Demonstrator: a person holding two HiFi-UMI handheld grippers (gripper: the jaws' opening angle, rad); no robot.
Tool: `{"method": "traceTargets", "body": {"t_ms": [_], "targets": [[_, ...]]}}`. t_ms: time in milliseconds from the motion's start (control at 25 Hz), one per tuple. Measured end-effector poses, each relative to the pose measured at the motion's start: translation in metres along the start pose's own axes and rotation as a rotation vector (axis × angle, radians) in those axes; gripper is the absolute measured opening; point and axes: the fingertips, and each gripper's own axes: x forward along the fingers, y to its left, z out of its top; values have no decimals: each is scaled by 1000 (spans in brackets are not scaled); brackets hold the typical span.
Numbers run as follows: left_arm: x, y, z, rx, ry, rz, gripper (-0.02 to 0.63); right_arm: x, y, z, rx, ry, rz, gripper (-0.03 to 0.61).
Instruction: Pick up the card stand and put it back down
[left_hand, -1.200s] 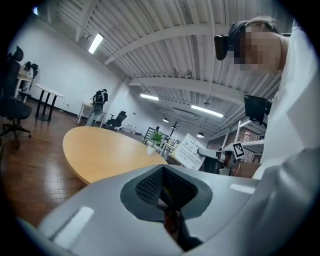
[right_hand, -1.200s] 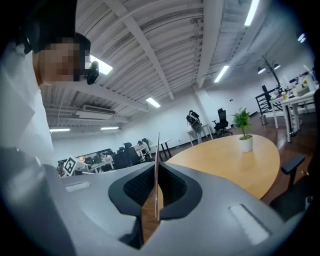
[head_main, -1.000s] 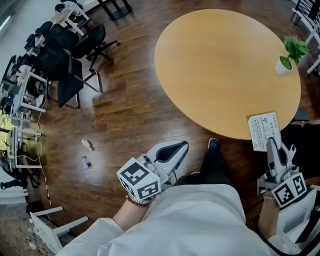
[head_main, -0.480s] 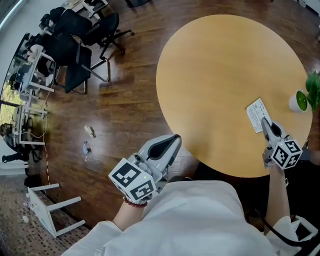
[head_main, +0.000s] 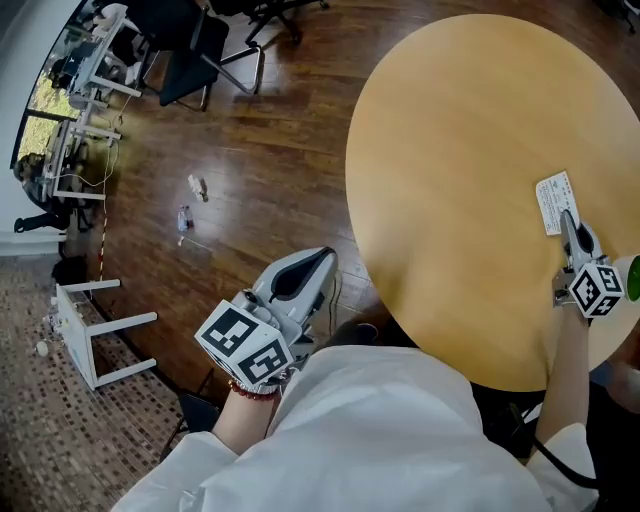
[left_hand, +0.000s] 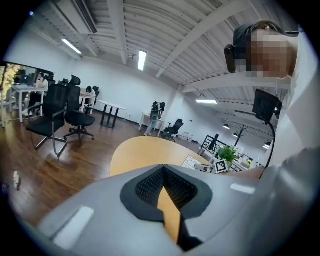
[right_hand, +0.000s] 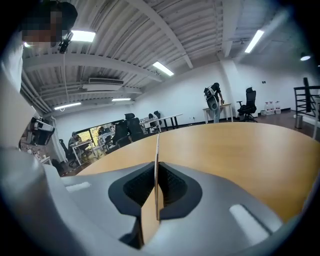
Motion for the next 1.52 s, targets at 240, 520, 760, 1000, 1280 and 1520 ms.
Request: {"method": "traceTargets", "body": {"t_ms": [240,520,760,1000,1280,1520], "targets": [[-11,7,-5,-21,11,56,0,17,-4,4,4,-3,15,28],[1,9,-25,-27,45,18,0,8,-11,-31,121,-13,-27,193],[-5,0,-44,-17,55,-100,0,-57,8,-74,206,-21,-215,207],[-46,-17,-60,-11,70,-237,0,-160,89,-74,245,-111,-325,207],[-117,-47,-72,29,38,-439,0,-249,238,-41,194,-235,-273,212],[-175,-30,-102,37,50,-547,0,-289,374,-57,224,-289,-274,212]]}}
